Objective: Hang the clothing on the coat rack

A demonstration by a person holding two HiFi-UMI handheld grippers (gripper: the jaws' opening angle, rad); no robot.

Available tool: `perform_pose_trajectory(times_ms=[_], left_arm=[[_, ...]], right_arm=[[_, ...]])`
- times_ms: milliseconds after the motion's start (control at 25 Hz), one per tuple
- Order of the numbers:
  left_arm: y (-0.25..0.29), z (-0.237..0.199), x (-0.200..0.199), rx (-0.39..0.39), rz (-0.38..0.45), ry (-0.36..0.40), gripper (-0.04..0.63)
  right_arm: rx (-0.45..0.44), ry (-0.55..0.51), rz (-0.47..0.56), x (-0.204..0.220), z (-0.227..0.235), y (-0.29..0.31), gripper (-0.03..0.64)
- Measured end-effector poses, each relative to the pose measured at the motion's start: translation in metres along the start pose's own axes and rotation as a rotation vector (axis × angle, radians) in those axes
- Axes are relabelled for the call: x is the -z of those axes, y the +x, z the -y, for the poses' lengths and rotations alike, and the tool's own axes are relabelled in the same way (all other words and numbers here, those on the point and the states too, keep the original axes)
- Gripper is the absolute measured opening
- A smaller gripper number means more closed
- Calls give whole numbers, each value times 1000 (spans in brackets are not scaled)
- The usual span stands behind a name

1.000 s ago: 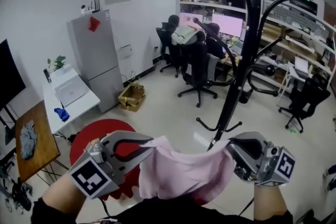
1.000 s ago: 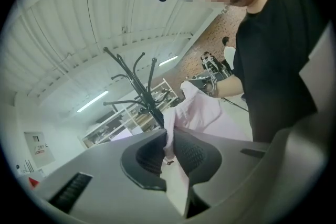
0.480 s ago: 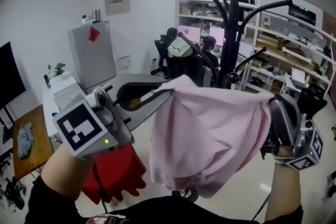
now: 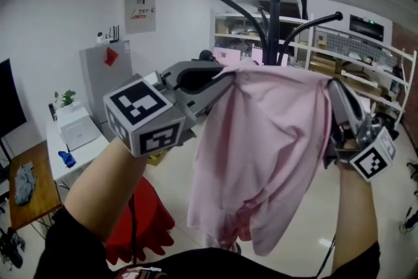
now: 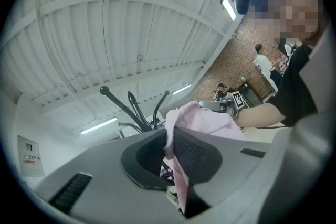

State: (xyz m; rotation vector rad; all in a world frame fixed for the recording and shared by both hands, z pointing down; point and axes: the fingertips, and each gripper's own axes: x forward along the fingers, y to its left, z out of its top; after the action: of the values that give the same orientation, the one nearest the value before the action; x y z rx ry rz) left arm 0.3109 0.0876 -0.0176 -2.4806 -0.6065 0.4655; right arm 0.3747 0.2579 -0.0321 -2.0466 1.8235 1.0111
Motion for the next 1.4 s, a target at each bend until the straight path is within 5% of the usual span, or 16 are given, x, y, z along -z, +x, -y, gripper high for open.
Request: perform_pose_trajectory(times_ms=[200,400,600,920,1160,1400], left_arm=[[28,-6,12,-12,-21,-26,23],[42,11,58,22,-93,-124,23],[31,35,90,62,-95,-235,25],[16,70,98,78,57,-388,28],[8,75,95,82,194,-516,31],[-13,72,118,19,155,-501,47]], right_arm=[[159,-102,-144,44,40,-6,6],[150,-149,-348,110,33,-24,6],[107,-73,-431,156,-12,-51,8],[35,144,-372,189,-75,-68,9],[61,267,-274,182,-76,-67,15],[131,284,-261,176,-58,-88,37]])
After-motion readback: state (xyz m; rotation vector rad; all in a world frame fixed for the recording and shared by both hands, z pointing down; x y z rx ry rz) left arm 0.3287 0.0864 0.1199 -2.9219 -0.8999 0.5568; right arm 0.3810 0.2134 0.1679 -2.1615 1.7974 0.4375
